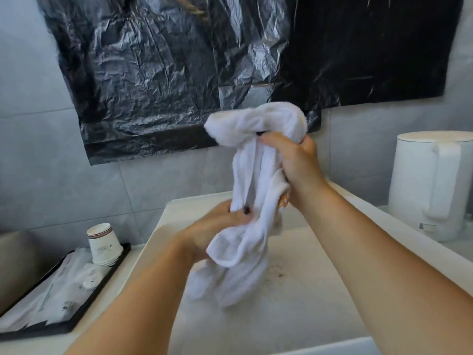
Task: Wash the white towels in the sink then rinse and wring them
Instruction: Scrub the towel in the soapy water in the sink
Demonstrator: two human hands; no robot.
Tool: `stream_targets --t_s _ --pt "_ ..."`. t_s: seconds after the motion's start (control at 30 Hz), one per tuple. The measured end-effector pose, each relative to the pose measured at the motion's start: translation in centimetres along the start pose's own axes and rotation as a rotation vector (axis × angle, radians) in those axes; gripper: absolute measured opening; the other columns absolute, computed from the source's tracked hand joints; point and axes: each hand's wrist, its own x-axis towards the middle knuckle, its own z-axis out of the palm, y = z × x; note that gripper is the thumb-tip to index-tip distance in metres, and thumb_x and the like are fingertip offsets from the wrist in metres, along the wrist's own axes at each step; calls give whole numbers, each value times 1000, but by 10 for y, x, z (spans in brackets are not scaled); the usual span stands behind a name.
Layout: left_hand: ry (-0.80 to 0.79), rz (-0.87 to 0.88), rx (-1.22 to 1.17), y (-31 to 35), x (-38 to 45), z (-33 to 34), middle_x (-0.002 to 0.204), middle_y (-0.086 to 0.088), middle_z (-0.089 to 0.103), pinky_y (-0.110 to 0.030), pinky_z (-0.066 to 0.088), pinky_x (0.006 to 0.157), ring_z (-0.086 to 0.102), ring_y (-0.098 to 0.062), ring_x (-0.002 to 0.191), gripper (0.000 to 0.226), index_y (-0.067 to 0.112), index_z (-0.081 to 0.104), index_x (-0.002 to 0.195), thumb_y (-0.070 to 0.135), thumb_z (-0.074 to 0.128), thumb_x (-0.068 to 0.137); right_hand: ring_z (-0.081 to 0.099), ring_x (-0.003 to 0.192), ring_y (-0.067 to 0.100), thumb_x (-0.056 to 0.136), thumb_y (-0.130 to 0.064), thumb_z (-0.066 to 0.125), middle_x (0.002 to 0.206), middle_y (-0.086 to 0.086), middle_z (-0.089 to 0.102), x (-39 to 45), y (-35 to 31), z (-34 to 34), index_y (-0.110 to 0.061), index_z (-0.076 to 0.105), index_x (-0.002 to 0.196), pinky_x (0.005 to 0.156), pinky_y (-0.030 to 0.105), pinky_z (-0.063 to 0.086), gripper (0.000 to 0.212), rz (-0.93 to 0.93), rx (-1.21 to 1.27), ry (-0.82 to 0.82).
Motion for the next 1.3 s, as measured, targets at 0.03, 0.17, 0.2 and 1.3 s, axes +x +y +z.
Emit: stream_targets --t_s 0.03,0.17,0.2,1.3 --pt "-47 -24 27 -2 2 6 71 16 73 -8 49 65 68 6 71 72 15 62 102 42 91 43 73 78 15 71 -15 77 80 0 75 2 -4 -3 -15 71 84 68 29 58 14 4 22 63" --pt "-334 -208 237 -18 2 22 123 20 67 -25 45 103 59 -4 120 69 35 55 130 24 83 68 66 68 4 79 -18 74 76 -10 68 11 -19 -20 -22 63 81 60 21 52 12 35 45 260" --pt "-311 -230 340 -21 6 23 124 18 66 -30 44 106 59 -6 120 69 36 57 130 29 85 66 64 71 4 80 -23 73 80 -10 65 13 -22 -27 -25 59 82 61 22 51 15 55 37 310" --pt "842 218 -321 21 3 -10 79 -9 67 -36 52 67 65 -22 74 18 11 66 87 3 51 91 53 123 14 62 -20 84 134 -5 55 2 48 -7 -29 34 142 103 37 45 95 371 -573 -912"
